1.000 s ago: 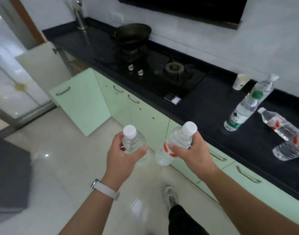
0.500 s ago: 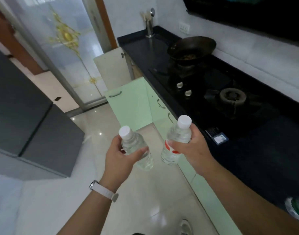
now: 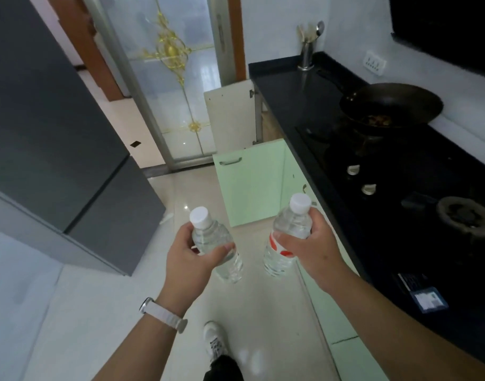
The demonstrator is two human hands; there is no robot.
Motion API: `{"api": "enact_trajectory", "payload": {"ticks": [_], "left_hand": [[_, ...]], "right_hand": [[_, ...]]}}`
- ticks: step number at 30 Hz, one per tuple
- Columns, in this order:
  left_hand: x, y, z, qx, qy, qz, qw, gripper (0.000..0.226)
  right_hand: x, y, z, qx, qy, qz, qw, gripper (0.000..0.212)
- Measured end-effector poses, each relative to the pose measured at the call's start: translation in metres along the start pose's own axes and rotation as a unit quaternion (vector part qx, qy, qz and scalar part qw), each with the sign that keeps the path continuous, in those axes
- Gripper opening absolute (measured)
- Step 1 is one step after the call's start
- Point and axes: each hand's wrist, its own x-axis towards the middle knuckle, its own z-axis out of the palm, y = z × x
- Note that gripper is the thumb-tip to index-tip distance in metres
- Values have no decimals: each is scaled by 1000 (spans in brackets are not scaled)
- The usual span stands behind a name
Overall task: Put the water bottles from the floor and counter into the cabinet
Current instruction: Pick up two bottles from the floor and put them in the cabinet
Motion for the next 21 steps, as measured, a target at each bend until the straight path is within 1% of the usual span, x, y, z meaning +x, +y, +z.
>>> {"api": "enact_trajectory", "payload": {"ticks": [5, 9, 13, 21], "left_hand": [[84, -21, -24, -15, -14, -3, 1000, 59], [160, -35, -57, -24, -25, -11, 999, 64], [233, -45, -94, -29, -34, -5, 999, 63], [322, -56, -149, -48, -14, 2, 999, 62]], "right_hand": [[60, -15, 59, -22, -4, 5, 1000, 43], [111, -32, 120, -68, 11, 2, 998, 44], [154, -51, 178, -66, 24, -7, 998, 41], [226, -72, 263, -95, 10, -18, 995, 43]]}}
